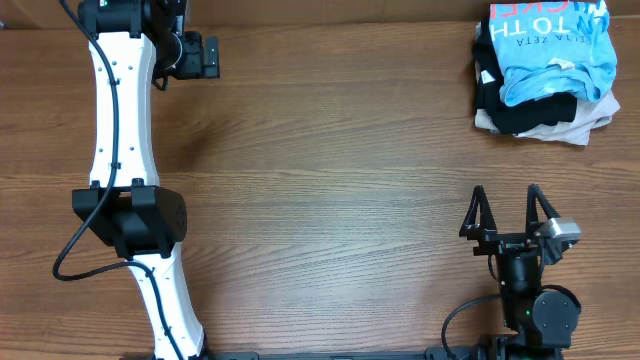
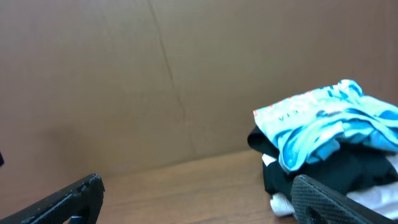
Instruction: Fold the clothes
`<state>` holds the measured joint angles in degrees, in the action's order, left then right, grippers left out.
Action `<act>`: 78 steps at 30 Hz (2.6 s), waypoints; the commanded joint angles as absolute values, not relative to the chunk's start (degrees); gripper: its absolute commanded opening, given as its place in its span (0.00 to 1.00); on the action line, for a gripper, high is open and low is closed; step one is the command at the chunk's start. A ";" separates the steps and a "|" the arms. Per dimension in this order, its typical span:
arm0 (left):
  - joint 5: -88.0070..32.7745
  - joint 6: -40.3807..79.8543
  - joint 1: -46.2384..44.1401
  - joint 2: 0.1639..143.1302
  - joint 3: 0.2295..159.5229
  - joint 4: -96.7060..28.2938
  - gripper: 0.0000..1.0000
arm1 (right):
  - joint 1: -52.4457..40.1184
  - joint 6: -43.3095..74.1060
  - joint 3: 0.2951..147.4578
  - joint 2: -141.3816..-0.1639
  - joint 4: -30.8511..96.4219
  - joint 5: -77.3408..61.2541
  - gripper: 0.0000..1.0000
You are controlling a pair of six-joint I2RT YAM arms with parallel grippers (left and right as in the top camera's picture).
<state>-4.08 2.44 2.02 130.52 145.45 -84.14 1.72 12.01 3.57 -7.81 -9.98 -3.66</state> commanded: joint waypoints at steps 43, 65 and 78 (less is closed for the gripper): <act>-4.47 1.72 2.22 129.99 146.36 -83.96 1.00 | 1.28 12.43 0.45 -0.16 4.62 -2.66 1.00; -2.11 1.41 -1.54 94.98 105.86 -73.43 1.00 | 1.28 12.43 0.45 -0.16 4.62 -2.66 1.00; -2.15 -4.75 -1.52 68.10 73.69 -37.95 1.00 | 1.28 12.45 0.45 -0.16 4.62 -2.66 1.00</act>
